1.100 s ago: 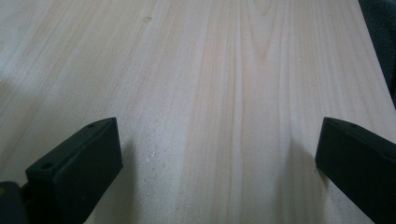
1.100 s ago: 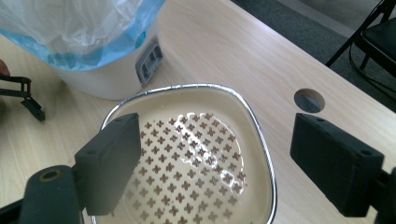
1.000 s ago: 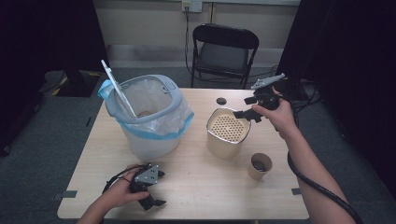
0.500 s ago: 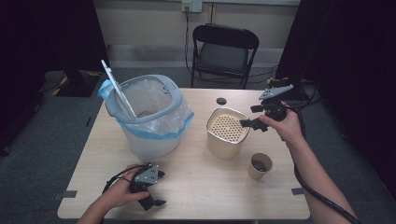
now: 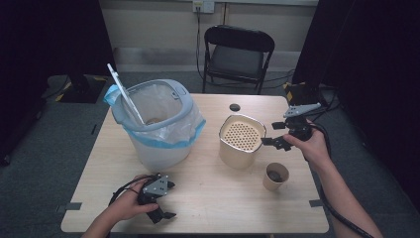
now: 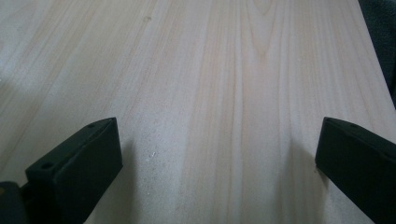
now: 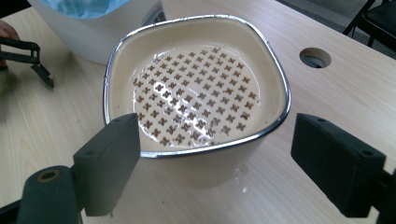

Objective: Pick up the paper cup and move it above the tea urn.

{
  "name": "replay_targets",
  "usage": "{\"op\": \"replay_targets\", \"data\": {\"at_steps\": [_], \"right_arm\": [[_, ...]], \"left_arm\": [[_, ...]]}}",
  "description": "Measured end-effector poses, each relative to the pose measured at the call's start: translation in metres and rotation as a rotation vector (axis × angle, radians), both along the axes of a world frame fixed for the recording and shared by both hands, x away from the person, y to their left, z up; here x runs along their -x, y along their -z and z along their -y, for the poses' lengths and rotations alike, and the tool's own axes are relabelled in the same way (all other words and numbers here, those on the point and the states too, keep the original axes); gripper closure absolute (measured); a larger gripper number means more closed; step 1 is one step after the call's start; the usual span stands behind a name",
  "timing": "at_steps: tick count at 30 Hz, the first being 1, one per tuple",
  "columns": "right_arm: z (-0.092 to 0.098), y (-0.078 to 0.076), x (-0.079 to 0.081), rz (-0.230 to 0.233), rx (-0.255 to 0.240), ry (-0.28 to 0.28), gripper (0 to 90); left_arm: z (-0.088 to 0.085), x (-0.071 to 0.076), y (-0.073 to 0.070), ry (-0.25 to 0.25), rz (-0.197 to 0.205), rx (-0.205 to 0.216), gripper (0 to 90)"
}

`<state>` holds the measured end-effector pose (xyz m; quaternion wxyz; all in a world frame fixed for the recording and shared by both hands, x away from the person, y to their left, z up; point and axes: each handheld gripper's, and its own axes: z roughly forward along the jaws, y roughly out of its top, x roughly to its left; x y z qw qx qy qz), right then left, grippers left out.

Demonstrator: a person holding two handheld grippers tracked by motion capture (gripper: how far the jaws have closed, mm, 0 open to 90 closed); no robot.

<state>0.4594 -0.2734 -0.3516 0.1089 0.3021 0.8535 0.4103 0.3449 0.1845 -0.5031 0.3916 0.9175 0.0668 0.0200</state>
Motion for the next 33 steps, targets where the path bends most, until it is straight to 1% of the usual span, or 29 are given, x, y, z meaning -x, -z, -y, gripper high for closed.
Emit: {"op": "replay_targets", "data": {"at_steps": [8,18,22,27,29,33], "right_arm": [[0.009,0.009,0.013,-0.003,-0.009,-0.004,15.4],[0.024,0.023,0.029,-0.019,-0.049,0.009,15.6],[0.029,0.027,0.036,-0.013,-0.055,0.015,15.6],[0.030,0.032,0.044,-0.014,-0.048,0.006,15.6],[0.029,0.034,0.047,-0.011,-0.035,-0.002,15.6],[0.030,0.040,0.051,-0.018,-0.044,-0.006,15.6]], "left_arm": [[0.000,0.000,0.000,0.000,0.001,0.000,0.0],[0.000,0.000,0.000,0.000,0.000,0.000,0.0],[0.000,0.000,0.000,0.000,0.001,0.000,0.0],[0.000,0.000,0.000,0.000,0.000,0.000,0.0],[0.000,0.000,0.000,0.000,0.000,0.000,0.0],[0.000,0.000,0.000,0.000,0.000,0.000,0.0]]}}
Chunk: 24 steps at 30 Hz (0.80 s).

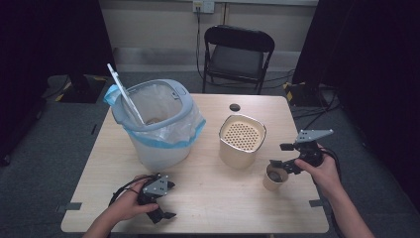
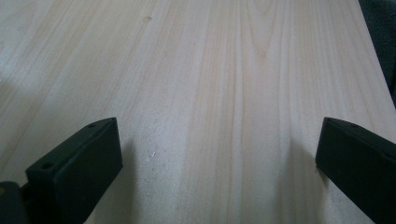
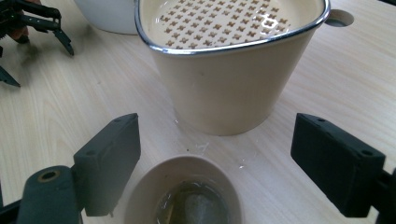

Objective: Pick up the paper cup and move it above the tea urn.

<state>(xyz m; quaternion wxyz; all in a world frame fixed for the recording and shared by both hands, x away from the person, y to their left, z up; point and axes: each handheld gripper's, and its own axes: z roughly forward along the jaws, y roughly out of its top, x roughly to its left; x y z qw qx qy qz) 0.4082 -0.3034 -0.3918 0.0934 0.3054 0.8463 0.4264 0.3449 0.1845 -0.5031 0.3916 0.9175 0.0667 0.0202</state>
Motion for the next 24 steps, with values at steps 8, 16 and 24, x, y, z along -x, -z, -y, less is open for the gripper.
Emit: {"op": "replay_targets", "data": {"at_steps": [8,16,24], "right_arm": [[0.005,0.010,0.008,-0.010,-0.024,0.001,15.5],[0.006,0.017,0.015,-0.023,-0.020,-0.001,15.2],[0.009,0.025,0.020,-0.029,-0.036,-0.002,15.2]], "left_arm": [[0.000,0.000,0.000,0.000,0.000,0.001,0.0],[0.000,0.000,0.000,0.000,0.000,0.001,0.0],[0.000,0.000,0.000,0.000,0.000,-0.006,0.0]]}}
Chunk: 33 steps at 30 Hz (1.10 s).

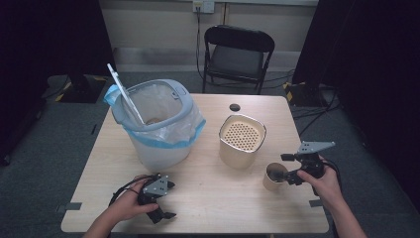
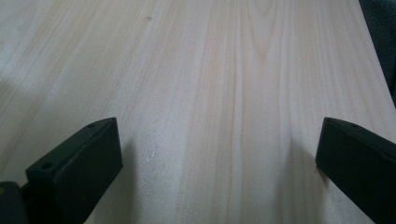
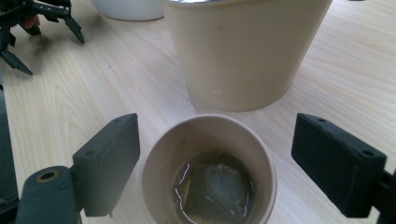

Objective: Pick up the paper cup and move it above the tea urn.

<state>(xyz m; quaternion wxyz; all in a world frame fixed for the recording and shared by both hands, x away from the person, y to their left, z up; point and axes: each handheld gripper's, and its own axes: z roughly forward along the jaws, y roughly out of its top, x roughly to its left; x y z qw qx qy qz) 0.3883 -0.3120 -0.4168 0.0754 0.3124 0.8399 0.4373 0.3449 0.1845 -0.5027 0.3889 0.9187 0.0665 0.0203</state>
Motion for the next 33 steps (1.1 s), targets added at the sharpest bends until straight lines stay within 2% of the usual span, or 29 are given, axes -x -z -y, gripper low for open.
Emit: {"op": "replay_targets", "data": {"at_steps": [7,33], "right_arm": [[0.005,0.007,0.004,0.002,-0.019,0.008,15.1],[0.004,0.024,0.013,0.006,-0.034,-0.008,14.3]], "left_arm": [[0.000,0.000,0.000,0.001,-0.001,0.001,0.0],[0.000,0.000,0.000,-0.002,-0.001,-0.001,0.0]]}}
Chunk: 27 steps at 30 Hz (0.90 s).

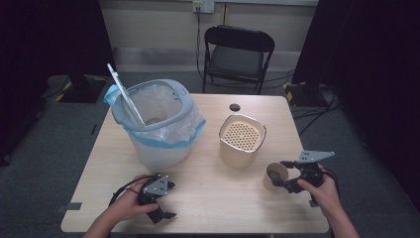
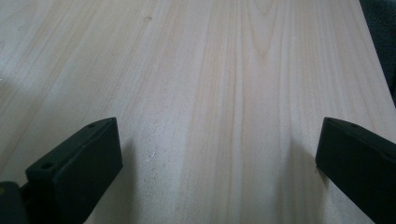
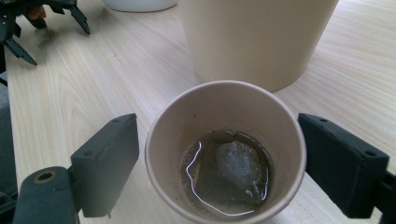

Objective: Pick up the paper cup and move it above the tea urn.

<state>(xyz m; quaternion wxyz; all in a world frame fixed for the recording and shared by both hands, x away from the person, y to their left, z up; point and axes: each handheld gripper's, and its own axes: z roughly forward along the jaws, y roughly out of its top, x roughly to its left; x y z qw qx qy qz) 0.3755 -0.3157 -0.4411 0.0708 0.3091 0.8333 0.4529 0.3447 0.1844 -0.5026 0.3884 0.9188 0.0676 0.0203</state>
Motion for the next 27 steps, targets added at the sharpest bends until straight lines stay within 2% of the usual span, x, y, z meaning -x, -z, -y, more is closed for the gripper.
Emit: {"op": "replay_targets", "data": {"at_steps": [8,16,19,27], "right_arm": [[0.001,0.013,0.003,0.006,-0.012,0.002,14.4],[-0.004,0.026,0.002,0.014,0.021,-0.002,14.6],[-0.006,0.029,0.001,0.017,0.016,0.000,15.2],[-0.010,0.035,0.001,0.054,0.016,0.011,18.5]], "left_arm": [[0.000,0.000,0.000,0.000,-0.001,0.000,0.0],[0.000,0.000,0.000,0.000,0.000,0.000,0.0],[0.000,0.000,0.000,0.000,0.000,0.000,0.0],[0.000,0.000,0.000,0.000,0.000,0.000,0.0]]}}
